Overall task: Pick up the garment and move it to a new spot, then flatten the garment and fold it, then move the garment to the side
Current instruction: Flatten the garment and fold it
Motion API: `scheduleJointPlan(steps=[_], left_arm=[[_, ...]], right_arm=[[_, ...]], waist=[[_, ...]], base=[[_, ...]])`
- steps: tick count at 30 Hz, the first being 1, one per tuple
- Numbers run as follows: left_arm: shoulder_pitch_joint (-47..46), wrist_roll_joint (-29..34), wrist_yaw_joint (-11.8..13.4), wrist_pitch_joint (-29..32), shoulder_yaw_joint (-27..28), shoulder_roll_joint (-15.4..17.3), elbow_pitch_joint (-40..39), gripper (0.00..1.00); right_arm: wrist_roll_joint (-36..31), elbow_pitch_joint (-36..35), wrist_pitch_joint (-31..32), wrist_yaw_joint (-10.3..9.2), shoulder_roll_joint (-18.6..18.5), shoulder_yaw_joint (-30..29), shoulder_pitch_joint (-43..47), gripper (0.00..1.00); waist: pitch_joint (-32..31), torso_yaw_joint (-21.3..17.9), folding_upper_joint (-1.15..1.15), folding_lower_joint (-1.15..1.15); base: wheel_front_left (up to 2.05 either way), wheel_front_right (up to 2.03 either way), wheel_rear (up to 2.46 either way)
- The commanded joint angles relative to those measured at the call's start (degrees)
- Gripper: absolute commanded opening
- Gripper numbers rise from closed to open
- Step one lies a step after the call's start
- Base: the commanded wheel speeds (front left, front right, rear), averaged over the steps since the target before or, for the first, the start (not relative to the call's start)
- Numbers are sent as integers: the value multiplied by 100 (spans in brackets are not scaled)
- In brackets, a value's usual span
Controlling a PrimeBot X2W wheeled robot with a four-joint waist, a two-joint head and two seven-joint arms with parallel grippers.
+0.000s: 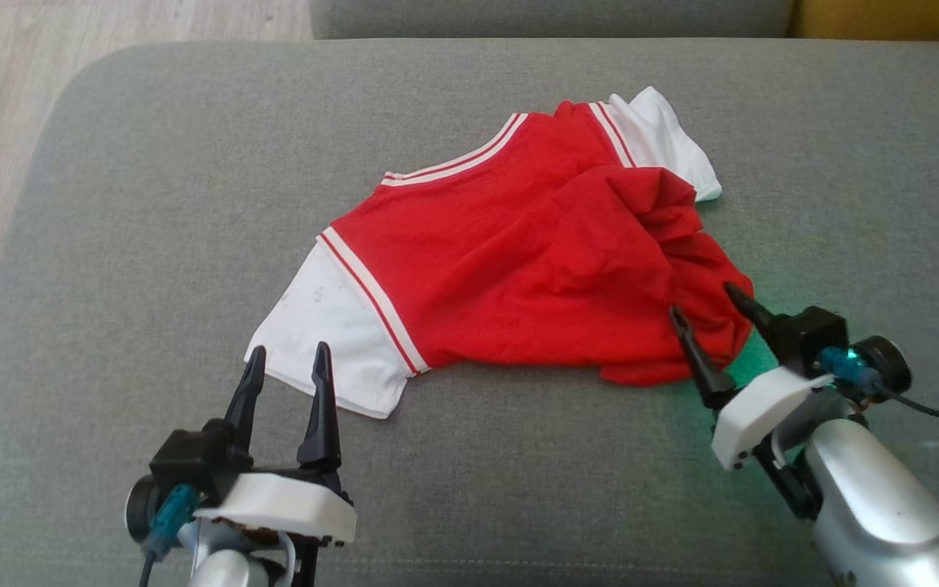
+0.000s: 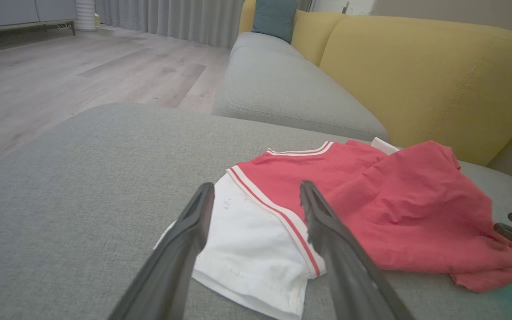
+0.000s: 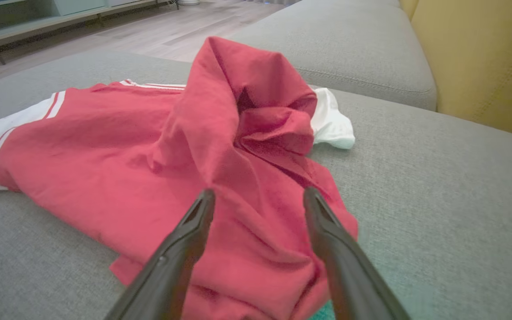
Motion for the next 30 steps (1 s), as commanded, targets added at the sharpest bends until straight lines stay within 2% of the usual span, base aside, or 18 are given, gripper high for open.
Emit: scheduleJointPlan(steps=[1,8,9,10,11,12,14,15,25,30], left_arm=[[-194,79,-16,-70,181,-13,-168,100],[-237,67,-17,-70,148,-13,-167,100],[-248,62,-15,-70,139,-13,-166,100],[-262,53,-12,-70,128,-13,-164,100],[-275,43,-10,-70,118,-13,-159,100],[-286,34,-7,-70,110,-13,-152,100],[-299,13,-3,-70,90,-13,-142,100],[-302,2,0,-70,78,-13,-137,100],[-267,-121,61,-70,-72,-13,-96,100],[-302,-150,63,-70,-153,-13,-87,100]], right_arm=[[-130,-282,126,37,61,-35,49,100],[-385,-127,505,37,179,-208,-73,100],[-421,-34,541,37,197,-249,-130,92],[-445,72,570,37,216,-286,-190,64],[-468,182,585,37,230,-322,-258,47],[-500,297,601,37,236,-342,-330,37],[-542,500,618,37,231,-326,-480,8],[-560,580,620,37,216,-297,-565,0],[-755,953,679,37,-36,208,-1828,0],[-815,1518,770,37,2,491,-2496,0]], waist=[[9,44,0,0],[82,203,0,0],[99,236,0,0],[114,273,0,0],[127,311,0,0],[137,349,0,0],[147,440,0,0],[147,487,0,0],[102,954,0,0],[172,1172,0,0]], base=[[0,0,0],[0,0,0],[0,0,0],[0,0,0],[0,0,0],[0,0,0],[0,0,0],[0,0,0],[0,0,0],[0,0,0]])
